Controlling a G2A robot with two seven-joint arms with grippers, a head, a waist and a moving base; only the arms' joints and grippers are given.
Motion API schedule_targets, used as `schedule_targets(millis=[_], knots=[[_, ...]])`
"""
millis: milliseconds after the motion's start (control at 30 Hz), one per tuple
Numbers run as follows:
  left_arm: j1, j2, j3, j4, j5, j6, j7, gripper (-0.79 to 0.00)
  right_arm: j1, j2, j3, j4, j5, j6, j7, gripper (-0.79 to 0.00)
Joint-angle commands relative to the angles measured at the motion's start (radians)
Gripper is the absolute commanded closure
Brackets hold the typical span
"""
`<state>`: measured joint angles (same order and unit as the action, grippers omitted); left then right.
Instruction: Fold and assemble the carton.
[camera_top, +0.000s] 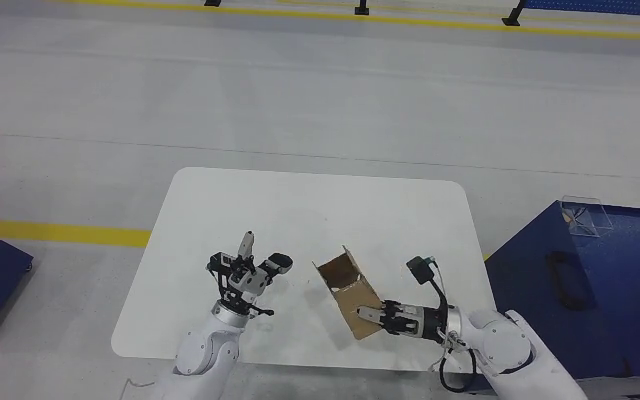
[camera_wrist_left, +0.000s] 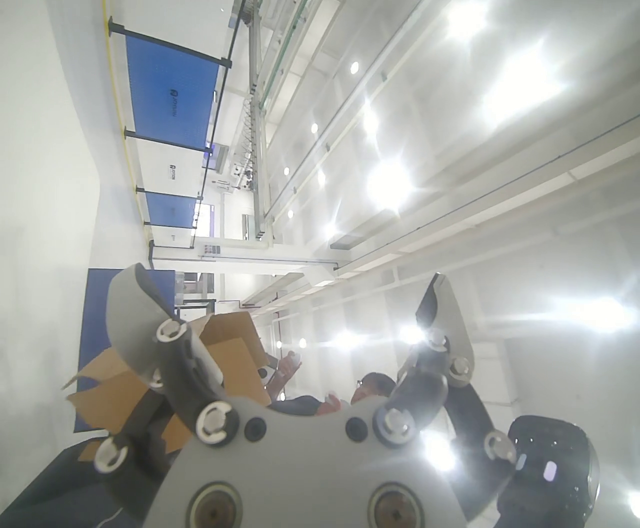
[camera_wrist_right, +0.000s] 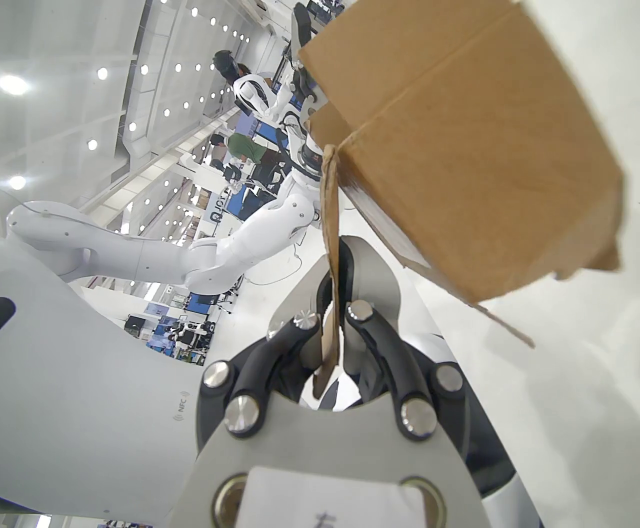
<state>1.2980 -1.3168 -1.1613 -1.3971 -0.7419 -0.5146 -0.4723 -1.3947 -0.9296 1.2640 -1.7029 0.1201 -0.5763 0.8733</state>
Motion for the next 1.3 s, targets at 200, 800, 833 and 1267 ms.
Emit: schedule_targets(millis=[200, 800, 833, 1267], knots=[[-0.002, 0.002, -0.007, -0.018, 0.131, -0.043, 0.0, -0.785, -0.005, 0.016, 0.027, -0.127, -0.222, 0.057, 0.088, 0.0], [-0.032, 0.024, -0.043, -0.14, 0.089, 0.164, -0.317, -0.785, -0.029, 0.057, 0.079, -0.32, -0.315, 0.026, 0.353, 0.0], [-0.038, 0.026, -0.042, -0.136, 0.099, 0.175, -0.331, -0.785, -0.023, 0.059, 0.076, -0.315, -0.285, 0.03, 0.366, 0.0], [-0.051, 0.022, -0.022, -0.131, 0.092, 0.183, -0.332, -0.785, -0.01, 0.059, 0.077, -0.302, -0.259, 0.044, 0.37, 0.0]])
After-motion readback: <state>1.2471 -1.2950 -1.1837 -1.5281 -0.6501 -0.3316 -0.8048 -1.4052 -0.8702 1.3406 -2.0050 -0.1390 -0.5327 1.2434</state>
